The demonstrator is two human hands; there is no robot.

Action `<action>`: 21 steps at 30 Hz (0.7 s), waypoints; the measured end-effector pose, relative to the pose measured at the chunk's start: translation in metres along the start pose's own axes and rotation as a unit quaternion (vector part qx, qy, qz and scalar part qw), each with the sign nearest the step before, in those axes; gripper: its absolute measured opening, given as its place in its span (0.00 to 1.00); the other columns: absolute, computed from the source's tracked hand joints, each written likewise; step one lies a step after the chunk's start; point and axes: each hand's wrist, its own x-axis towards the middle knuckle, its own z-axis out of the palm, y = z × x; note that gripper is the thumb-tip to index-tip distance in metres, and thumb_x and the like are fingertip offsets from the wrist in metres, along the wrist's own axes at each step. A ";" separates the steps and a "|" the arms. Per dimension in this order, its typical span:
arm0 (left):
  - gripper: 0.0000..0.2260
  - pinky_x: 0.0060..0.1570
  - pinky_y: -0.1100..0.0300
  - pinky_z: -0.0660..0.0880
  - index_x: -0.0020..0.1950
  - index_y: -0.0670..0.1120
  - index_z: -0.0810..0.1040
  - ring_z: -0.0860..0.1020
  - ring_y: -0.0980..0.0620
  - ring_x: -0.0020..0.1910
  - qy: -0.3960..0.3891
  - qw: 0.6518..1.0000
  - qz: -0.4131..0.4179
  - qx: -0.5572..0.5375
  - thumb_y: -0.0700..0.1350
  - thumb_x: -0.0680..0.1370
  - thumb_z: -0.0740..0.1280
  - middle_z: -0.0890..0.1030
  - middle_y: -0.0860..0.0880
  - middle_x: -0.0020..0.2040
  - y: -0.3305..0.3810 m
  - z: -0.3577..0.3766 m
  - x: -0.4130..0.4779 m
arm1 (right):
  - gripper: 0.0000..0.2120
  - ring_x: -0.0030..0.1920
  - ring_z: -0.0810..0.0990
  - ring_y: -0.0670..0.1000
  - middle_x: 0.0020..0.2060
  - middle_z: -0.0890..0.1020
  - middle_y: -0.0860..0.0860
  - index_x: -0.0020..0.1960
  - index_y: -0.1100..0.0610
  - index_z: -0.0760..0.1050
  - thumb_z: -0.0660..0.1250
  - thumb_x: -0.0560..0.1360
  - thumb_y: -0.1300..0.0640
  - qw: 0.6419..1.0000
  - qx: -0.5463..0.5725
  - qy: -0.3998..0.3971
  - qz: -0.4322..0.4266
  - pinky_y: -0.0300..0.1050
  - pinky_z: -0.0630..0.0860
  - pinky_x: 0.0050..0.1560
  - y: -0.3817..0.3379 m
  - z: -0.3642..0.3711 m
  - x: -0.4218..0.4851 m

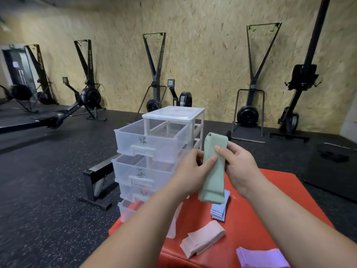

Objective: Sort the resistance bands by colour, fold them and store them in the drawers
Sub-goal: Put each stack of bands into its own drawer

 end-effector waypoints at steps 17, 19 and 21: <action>0.24 0.50 0.54 0.81 0.57 0.45 0.82 0.85 0.53 0.46 0.077 0.996 -0.036 -0.034 0.65 0.78 0.72 0.86 0.48 0.51 0.040 -0.131 -0.010 | 0.11 0.45 0.86 0.59 0.49 0.88 0.59 0.57 0.56 0.85 0.72 0.80 0.51 0.970 -0.212 -0.097 0.075 0.56 0.82 0.49 -0.060 0.108 0.020; 0.23 0.52 0.52 0.81 0.56 0.50 0.80 0.83 0.53 0.49 0.112 0.990 -0.018 0.086 0.69 0.77 0.70 0.85 0.52 0.50 0.027 -0.151 -0.004 | 0.10 0.43 0.86 0.58 0.48 0.88 0.59 0.55 0.56 0.86 0.72 0.80 0.51 0.953 -0.268 -0.116 0.077 0.55 0.82 0.48 -0.072 0.117 0.044; 0.23 0.53 0.51 0.80 0.59 0.52 0.77 0.81 0.53 0.52 0.153 0.966 -0.009 0.208 0.68 0.76 0.72 0.81 0.54 0.53 0.008 -0.168 0.004 | 0.09 0.44 0.86 0.58 0.48 0.88 0.57 0.55 0.55 0.86 0.73 0.79 0.51 0.932 -0.330 -0.131 0.074 0.53 0.82 0.46 -0.080 0.126 0.069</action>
